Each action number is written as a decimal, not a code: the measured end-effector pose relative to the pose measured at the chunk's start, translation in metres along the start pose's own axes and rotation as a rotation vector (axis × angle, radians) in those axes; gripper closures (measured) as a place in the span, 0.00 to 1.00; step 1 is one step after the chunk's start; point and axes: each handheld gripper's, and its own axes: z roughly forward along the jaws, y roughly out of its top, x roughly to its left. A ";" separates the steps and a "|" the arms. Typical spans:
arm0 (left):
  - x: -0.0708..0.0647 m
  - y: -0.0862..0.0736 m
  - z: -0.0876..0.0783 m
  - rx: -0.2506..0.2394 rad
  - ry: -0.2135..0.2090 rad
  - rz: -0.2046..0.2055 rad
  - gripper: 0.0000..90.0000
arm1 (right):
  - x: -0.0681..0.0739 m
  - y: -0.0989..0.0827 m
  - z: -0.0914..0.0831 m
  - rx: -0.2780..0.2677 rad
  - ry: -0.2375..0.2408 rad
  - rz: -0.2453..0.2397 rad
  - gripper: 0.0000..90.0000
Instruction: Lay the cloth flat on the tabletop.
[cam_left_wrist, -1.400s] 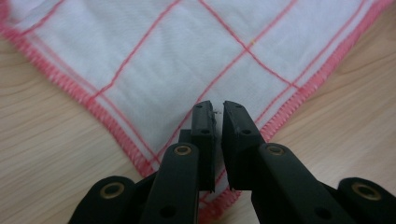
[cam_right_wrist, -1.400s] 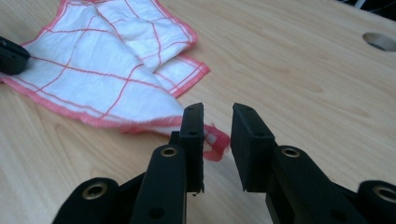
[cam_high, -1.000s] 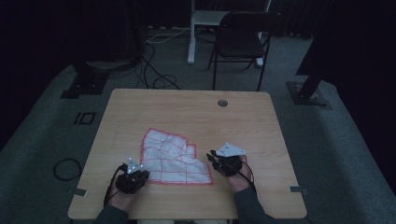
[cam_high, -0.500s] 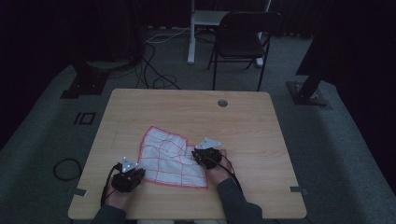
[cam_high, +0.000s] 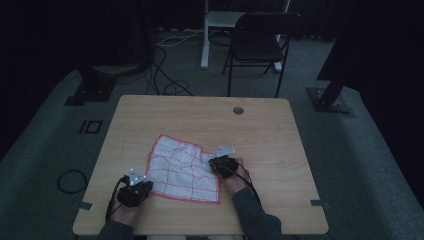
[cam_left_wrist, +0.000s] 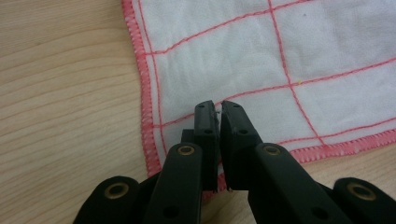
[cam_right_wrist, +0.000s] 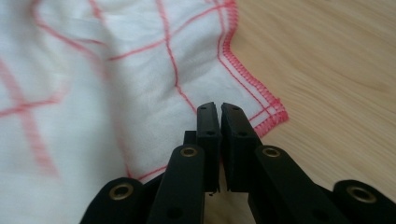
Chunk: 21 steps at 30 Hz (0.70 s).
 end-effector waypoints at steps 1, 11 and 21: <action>0.000 0.000 0.000 0.003 0.002 0.002 0.96 | -0.004 -0.001 -0.001 0.005 -0.009 0.007 0.97; -0.002 0.000 -0.001 0.008 0.019 0.021 0.96 | -0.039 -0.012 -0.011 0.028 -0.092 0.034 0.97; -0.006 -0.001 -0.003 0.013 0.000 0.033 0.97 | -0.061 -0.009 -0.007 0.044 -0.124 0.041 0.96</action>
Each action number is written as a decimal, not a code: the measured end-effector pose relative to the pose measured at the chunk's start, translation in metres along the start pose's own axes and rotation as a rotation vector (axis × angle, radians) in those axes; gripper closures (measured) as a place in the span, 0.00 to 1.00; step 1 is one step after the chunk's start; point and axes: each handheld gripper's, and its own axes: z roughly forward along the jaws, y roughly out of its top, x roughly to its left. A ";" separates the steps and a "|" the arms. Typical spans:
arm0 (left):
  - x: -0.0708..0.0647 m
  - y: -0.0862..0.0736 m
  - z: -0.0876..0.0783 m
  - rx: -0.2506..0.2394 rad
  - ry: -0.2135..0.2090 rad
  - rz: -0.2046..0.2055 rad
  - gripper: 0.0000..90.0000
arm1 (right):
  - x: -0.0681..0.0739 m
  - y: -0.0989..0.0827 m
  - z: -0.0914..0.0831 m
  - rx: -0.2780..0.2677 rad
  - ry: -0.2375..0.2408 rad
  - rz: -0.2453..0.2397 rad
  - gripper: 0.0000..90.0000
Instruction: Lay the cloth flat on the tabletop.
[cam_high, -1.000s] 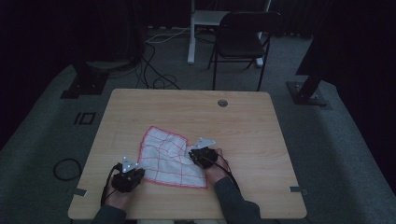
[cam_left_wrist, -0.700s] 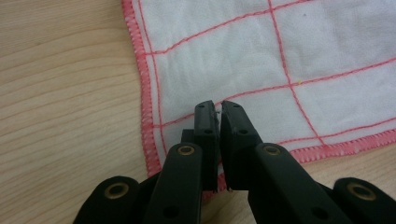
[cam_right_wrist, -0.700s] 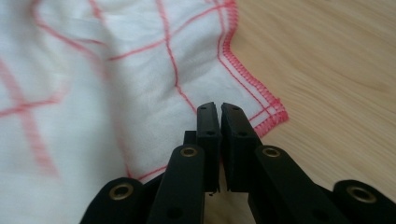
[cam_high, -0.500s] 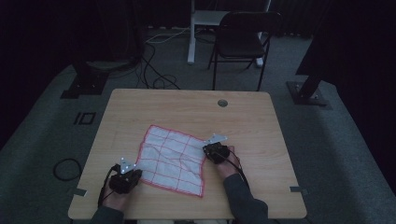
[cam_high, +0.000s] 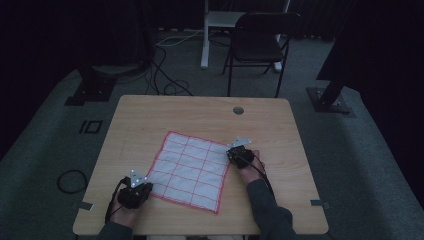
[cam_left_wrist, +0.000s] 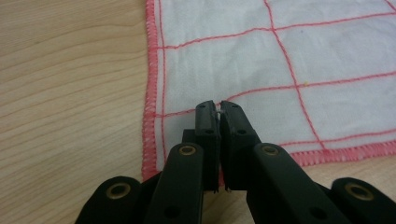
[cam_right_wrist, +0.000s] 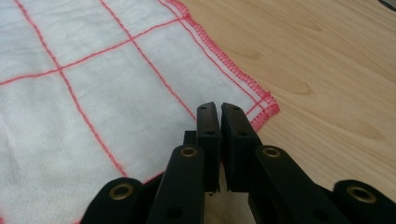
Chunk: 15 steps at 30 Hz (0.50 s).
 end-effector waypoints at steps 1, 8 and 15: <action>-0.001 0.000 0.000 0.000 -0.005 0.002 0.97 | -0.001 0.001 0.001 0.002 -0.001 0.000 0.96; -0.016 -0.002 -0.002 0.001 -0.032 0.048 0.97 | -0.008 0.004 0.005 0.011 -0.022 0.023 0.94; -0.024 -0.002 -0.002 0.000 -0.070 0.056 0.96 | -0.013 0.008 0.007 0.028 -0.041 0.031 0.92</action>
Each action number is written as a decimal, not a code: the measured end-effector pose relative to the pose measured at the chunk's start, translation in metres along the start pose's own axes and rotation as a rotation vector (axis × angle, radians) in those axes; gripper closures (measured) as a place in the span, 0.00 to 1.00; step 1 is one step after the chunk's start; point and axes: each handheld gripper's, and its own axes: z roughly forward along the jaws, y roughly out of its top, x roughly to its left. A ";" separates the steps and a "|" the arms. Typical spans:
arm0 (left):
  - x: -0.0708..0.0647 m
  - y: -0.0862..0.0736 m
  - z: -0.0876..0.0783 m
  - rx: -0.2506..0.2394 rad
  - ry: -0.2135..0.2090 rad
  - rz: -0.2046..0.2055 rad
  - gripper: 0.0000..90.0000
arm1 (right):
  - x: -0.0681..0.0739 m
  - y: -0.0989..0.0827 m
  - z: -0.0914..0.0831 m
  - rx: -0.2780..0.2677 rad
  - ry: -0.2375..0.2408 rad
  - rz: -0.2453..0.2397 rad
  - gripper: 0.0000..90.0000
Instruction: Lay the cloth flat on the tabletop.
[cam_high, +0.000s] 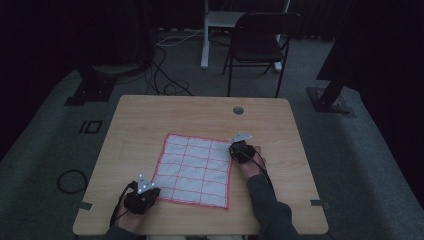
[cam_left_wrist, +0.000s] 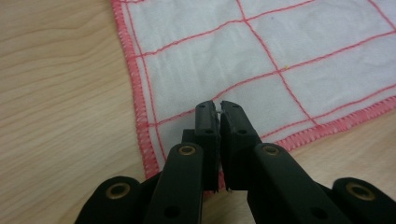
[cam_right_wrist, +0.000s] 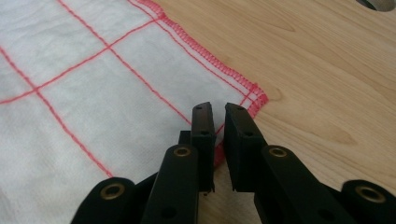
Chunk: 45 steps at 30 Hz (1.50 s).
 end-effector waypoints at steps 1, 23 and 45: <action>-0.001 0.000 0.000 0.000 -0.011 -0.002 0.96 | 0.000 0.001 0.001 0.002 -0.004 0.001 0.92; -0.044 0.010 0.011 -0.012 -0.183 0.061 0.88 | -0.016 0.006 0.008 0.002 -0.012 0.068 0.92; 0.003 0.040 0.000 -0.181 -0.116 -0.066 0.72 | -0.004 -0.022 -0.059 -0.130 0.131 0.121 0.75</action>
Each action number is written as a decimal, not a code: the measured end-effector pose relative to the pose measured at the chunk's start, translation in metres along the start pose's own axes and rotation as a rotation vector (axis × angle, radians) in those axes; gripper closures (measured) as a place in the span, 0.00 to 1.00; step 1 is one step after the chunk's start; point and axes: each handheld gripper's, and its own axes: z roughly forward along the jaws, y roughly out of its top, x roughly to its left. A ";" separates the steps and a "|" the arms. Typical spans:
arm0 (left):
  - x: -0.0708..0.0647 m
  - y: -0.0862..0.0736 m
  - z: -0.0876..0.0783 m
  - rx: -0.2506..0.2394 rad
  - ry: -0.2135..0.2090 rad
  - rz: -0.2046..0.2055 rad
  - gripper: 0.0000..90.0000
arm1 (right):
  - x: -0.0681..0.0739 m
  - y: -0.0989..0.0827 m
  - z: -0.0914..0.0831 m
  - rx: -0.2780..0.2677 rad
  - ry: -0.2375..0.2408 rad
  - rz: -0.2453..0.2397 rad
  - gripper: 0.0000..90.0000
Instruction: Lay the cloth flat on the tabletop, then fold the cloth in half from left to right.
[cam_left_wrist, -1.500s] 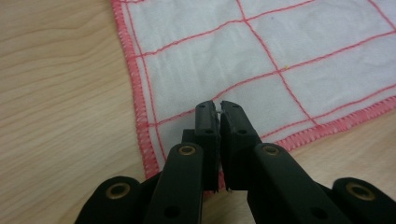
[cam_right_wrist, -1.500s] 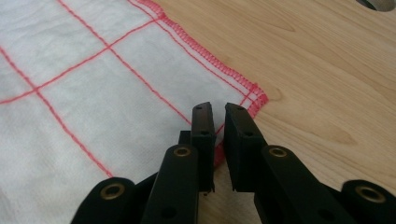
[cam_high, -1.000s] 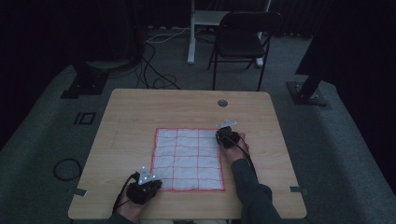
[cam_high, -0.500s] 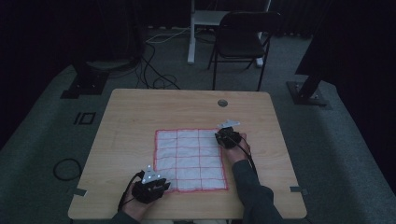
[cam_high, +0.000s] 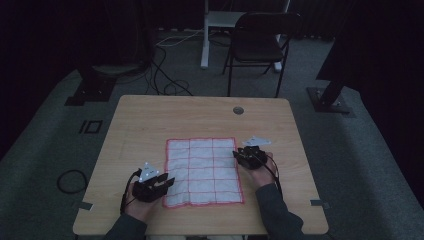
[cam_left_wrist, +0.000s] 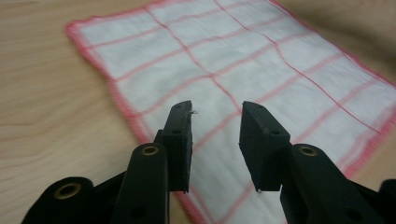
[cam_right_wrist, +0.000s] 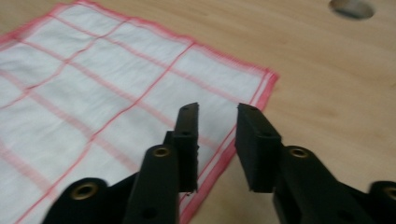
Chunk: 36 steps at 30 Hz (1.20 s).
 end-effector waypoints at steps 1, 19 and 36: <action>0.004 0.000 0.000 -0.006 0.009 -0.011 0.72 | 0.002 -0.003 -0.002 0.005 0.002 -0.008 0.73; 0.030 -0.006 0.017 0.008 0.102 -0.077 0.69 | 0.017 -0.048 -0.026 0.040 0.020 0.004 0.59; 0.025 -0.005 0.046 0.073 0.160 -0.079 0.63 | 0.022 -0.050 -0.029 0.009 0.009 0.002 0.58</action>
